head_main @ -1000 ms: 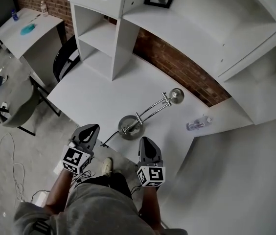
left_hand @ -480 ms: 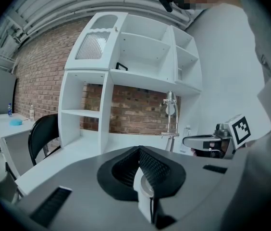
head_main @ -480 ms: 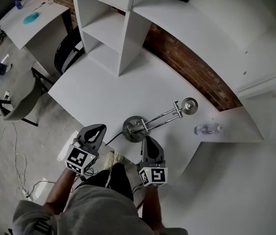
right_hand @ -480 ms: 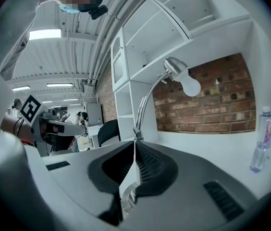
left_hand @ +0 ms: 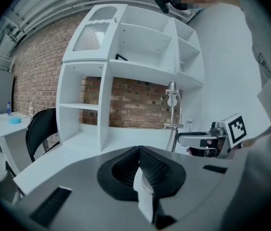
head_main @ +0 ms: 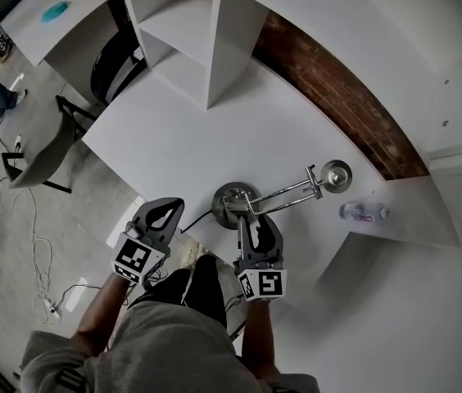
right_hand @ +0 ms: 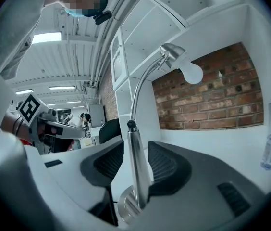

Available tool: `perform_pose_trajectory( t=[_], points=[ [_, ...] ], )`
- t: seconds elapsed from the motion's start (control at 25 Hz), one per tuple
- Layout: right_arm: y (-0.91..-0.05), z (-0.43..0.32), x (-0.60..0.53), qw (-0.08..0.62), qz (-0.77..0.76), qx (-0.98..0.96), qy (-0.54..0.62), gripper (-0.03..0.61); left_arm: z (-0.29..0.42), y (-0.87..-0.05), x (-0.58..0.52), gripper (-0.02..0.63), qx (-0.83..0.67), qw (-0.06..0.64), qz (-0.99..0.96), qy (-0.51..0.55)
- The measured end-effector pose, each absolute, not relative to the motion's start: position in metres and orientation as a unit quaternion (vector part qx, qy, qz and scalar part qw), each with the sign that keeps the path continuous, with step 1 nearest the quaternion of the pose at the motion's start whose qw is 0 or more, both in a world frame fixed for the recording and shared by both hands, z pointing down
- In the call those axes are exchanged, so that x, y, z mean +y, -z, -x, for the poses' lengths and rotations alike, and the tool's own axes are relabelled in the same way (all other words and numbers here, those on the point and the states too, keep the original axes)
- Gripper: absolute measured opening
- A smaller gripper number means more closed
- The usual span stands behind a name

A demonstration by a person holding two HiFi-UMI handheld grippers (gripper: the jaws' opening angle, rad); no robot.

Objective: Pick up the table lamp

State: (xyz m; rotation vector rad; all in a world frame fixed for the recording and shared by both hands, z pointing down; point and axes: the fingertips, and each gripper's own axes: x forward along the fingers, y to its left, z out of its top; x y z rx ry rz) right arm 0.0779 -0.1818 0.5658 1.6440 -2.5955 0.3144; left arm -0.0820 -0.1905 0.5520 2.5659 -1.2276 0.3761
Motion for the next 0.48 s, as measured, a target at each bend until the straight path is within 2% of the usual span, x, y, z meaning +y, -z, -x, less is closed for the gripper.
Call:
perform_pose_trajectory(
  t=[0.16, 0.48],
  points=[
    [-0.567, -0.074, -0.191, 0.024, -0.526, -0.844, -0.098, 0.189, 0.084, -0.553, -0.195, 0.004, -0.43, 0.136, -0.883, -0.132],
    [-0.567, -0.068, -0.207, 0.026, -0.512, -0.853, -0.093, 0.196, 0.085, -0.557, -0.205, 0.003, -0.436, 0.142, -0.878, -0.138]
  ],
)
